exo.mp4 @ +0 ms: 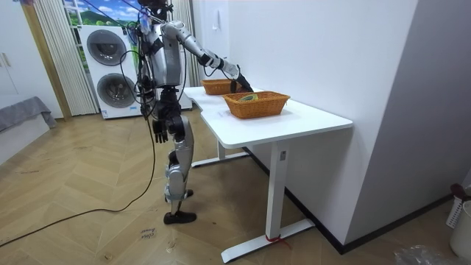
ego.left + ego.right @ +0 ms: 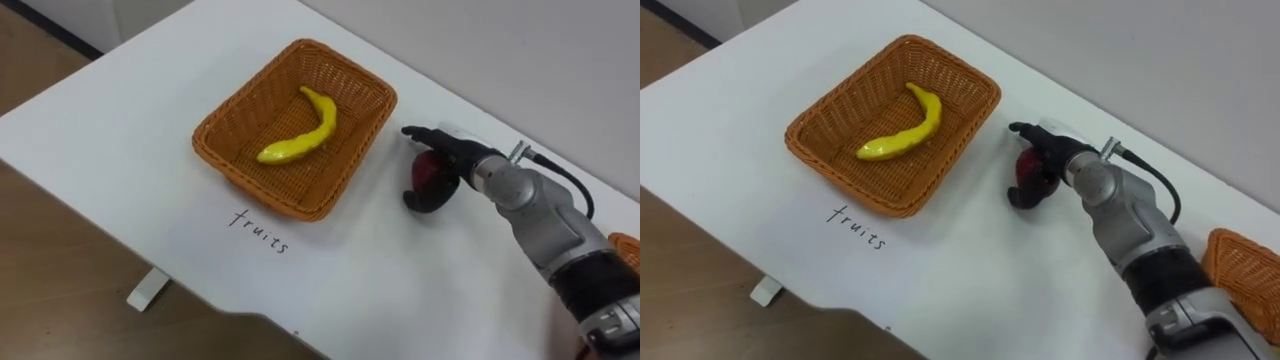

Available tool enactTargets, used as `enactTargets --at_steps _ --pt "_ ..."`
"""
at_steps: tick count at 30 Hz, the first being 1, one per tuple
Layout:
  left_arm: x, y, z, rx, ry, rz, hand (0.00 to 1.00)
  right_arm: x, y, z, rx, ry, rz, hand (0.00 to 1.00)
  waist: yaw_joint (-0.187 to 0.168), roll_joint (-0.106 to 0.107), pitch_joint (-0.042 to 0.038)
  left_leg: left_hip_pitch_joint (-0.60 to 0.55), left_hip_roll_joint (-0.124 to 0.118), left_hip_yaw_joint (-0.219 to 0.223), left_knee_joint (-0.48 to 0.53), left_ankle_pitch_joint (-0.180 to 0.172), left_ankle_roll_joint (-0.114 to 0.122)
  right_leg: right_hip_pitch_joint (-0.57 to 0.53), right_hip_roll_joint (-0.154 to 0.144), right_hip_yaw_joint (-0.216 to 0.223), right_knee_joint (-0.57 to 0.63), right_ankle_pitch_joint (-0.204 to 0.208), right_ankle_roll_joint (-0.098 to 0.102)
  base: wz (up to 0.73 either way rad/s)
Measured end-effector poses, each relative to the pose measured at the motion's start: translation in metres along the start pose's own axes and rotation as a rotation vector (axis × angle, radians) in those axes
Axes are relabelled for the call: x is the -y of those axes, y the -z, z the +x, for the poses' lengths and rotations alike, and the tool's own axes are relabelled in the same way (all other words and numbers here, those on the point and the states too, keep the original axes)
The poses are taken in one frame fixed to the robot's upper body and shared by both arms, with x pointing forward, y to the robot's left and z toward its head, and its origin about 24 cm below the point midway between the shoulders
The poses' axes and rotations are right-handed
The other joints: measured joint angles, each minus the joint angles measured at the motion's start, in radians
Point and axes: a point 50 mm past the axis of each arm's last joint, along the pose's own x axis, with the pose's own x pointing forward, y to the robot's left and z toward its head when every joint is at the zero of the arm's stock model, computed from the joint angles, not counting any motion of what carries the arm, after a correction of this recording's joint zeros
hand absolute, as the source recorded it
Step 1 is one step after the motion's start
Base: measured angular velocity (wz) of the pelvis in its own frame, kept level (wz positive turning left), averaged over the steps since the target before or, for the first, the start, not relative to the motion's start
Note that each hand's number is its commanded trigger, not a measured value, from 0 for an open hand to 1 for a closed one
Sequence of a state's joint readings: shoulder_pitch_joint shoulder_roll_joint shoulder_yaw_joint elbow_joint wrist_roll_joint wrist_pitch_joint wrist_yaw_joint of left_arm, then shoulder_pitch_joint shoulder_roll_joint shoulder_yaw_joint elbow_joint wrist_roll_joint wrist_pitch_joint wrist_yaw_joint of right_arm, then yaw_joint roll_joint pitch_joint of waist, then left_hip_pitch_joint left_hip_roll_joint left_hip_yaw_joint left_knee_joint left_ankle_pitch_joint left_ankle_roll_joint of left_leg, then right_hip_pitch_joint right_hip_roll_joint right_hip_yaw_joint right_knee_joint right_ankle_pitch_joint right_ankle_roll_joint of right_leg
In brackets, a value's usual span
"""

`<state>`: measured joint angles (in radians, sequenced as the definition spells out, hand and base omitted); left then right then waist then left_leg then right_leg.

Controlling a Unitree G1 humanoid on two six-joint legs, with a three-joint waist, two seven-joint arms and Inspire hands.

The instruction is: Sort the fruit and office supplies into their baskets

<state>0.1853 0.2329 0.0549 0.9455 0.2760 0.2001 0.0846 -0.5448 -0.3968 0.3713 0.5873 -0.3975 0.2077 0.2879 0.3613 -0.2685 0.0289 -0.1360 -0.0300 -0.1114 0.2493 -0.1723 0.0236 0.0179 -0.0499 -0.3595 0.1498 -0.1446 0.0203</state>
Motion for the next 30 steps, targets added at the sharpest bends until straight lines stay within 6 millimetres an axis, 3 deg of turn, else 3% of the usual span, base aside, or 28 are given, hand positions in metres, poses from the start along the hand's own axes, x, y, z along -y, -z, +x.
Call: enactTargets --at_steps 30 --pt "-0.0060 -0.0073 0.0020 0.019 -0.012 0.001 0.00 0.0029 -0.0005 0.0013 0.008 -0.021 0.024 0.00 0.000 -0.005 0.0033 0.001 0.000 -0.001 0.004 0.000 0.000 0.001 0.000 0.001 0.000 0.000 0.000 0.00"
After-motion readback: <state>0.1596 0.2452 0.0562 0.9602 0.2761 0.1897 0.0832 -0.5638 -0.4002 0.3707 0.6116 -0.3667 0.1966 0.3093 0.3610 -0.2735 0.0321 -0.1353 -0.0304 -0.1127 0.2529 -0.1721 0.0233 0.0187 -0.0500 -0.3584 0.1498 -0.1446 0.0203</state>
